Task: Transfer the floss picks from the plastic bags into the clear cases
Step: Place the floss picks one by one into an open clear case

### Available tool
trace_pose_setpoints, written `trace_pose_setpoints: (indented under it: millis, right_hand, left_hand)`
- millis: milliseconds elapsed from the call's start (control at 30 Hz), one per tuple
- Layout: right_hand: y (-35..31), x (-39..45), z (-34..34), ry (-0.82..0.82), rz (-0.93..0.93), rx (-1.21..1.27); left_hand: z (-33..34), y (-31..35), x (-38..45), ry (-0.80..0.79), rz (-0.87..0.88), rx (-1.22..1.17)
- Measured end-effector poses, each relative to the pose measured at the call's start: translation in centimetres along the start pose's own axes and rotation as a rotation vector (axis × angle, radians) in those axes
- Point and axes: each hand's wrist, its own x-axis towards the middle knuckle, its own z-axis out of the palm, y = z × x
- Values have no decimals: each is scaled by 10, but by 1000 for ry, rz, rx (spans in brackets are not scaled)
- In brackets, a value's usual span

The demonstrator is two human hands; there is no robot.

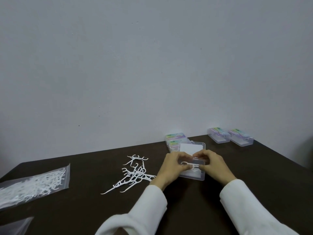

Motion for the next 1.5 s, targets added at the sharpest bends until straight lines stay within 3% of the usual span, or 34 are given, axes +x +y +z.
trace_pose_setpoints:
  millis: [167, 333, 667, 900, 1100, 1233, 1333, 1500]
  right_hand:
    - [1, 0, 2, 14, -100, -172]
    - [3, 1, 3, 8, -130, -247]
    - [-8, -5, 9, -4, -234, -354]
    - [-29, -12, 32, -26, -337, -299]
    - [-61, -22, 74, -84, -485, -465]
    - [-77, -25, 107, -165, -368, -492]
    - [-78, -20, 122, -182, -319, -657]
    - [-80, -2, 129, -192, -348, -586]
  left_hand:
    - [-13, -5, -4, 66, -38, -13]
    - [-19, -11, -7, -5, -112, -57]
    - [-23, -10, -12, 31, -82, -62]
    - [-52, -17, -30, 137, -64, 48]
    - [-104, -43, -67, 196, -161, 184]
    - [-137, -56, -89, 64, -274, 298]
    - [-153, -62, -99, -38, -347, 530]
    - [-159, -74, -100, 29, -302, 445]
